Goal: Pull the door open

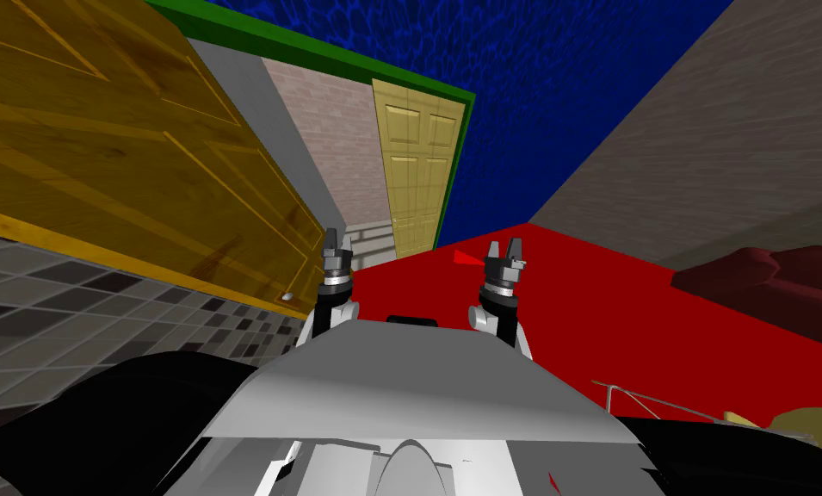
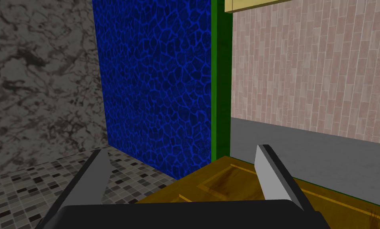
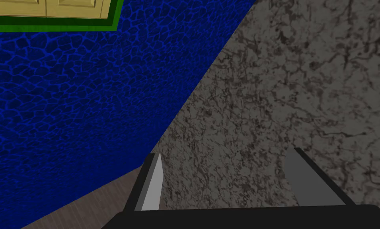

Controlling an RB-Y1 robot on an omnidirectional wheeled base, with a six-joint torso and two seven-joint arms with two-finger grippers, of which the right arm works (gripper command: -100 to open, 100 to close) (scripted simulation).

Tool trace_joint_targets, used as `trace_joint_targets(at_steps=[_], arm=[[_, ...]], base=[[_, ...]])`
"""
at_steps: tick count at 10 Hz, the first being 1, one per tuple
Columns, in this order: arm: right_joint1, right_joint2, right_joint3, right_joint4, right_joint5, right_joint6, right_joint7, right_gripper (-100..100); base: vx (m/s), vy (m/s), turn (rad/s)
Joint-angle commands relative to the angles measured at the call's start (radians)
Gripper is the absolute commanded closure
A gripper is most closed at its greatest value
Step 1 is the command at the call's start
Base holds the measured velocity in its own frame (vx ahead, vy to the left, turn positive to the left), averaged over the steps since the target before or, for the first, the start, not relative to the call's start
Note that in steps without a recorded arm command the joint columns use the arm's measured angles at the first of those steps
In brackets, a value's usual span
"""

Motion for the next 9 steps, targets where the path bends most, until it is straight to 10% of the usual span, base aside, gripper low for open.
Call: trace_joint_targets(at_steps=[1,9], arm=[[-0.013,-0.013,-0.003,0.036,-0.005,-0.005,0.001,-100],[-0.073,-0.056,-0.017,0.195,-0.026,-0.025,0.003,-100]], base=[[0.109,0.092,0.095],[0.092,0.018,0.089]])
